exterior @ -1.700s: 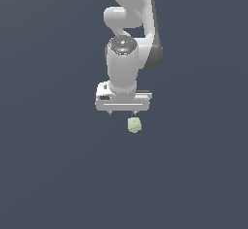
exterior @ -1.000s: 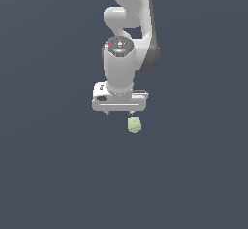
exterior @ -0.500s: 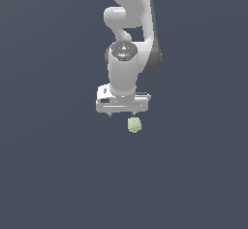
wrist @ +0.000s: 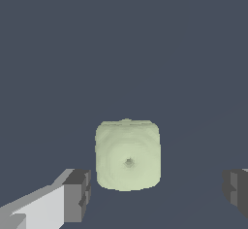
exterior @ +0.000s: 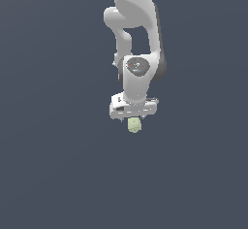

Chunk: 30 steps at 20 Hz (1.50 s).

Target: Pick up the object and move it to a goal position.

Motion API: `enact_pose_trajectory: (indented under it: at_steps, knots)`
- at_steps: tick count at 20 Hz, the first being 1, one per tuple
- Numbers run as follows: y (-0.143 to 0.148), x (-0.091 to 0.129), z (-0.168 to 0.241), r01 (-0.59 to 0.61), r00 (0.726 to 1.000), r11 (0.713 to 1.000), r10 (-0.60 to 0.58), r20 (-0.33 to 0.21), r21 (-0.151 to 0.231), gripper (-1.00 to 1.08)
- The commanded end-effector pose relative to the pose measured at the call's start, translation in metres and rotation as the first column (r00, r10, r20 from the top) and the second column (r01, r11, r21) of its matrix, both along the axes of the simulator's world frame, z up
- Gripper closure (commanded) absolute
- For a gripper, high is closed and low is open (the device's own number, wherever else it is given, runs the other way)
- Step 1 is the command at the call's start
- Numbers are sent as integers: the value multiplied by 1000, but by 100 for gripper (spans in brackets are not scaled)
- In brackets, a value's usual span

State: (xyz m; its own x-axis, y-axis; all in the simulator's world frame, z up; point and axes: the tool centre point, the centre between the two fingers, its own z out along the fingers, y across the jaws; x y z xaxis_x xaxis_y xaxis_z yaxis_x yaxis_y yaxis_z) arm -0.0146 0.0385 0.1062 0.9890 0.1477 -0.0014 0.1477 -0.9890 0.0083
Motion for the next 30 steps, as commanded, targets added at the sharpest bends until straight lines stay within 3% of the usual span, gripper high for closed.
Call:
enact_pose_trajectory:
  at_steps: [1, 10, 25, 26, 30]
  knots:
    - [8, -3, -9, -16, 1000, 1000, 16, 1, 5, -92]
    - [14, -6, -18, -26, 1000, 1000, 26, -1, 8, -92]
    - [15, -6, -67, -28, 1000, 1000, 28, 0, 8, -92]
    - [15, -6, -67, -28, 1000, 1000, 28, 0, 8, 108]
    - [15, -6, -67, -28, 1000, 1000, 28, 0, 8, 108]
